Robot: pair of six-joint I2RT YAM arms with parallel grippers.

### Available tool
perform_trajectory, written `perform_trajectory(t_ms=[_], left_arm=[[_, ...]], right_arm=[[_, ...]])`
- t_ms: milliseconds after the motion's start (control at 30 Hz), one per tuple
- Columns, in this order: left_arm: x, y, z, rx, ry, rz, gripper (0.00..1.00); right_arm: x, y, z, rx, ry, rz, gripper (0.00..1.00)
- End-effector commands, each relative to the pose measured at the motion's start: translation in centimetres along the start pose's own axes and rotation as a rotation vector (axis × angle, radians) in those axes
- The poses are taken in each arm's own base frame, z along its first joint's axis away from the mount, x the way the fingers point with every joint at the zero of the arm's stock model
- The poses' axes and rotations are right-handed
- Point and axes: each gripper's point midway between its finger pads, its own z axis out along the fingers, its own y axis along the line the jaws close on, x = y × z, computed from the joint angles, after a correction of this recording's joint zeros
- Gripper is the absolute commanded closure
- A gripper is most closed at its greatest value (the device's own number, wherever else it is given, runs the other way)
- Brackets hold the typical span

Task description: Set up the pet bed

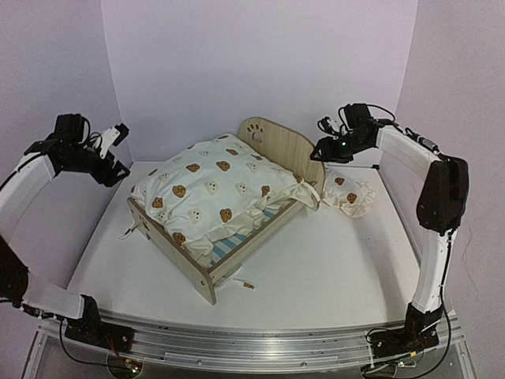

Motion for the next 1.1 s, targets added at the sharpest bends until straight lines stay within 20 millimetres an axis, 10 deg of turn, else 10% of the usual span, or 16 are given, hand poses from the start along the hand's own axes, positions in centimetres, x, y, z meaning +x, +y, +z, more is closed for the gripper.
perform_trajectory(t_ms=[0, 233, 633, 1067], left_arm=[[9.1, -8.1, -0.7, 0.227, 0.170, -0.023, 0.27], [11.9, -13.3, -0.5, 0.366, 0.075, -0.059, 0.32], [9.7, -9.1, 8.1, 0.307, -0.021, -0.058, 0.35], [2.5, -4.7, 14.9, 0.334, -0.090, -0.050, 0.36]], right_arm=[[-0.3, 2.3, 0.3, -0.122, 0.010, 0.007, 0.50], [2.5, 1.1, 0.3, -0.052, 0.036, 0.040, 0.74], [9.2, 4.9, -3.0, 0.102, 0.038, -0.004, 0.85], [17.7, 7.6, -7.5, 0.152, 0.041, 0.281, 0.78]])
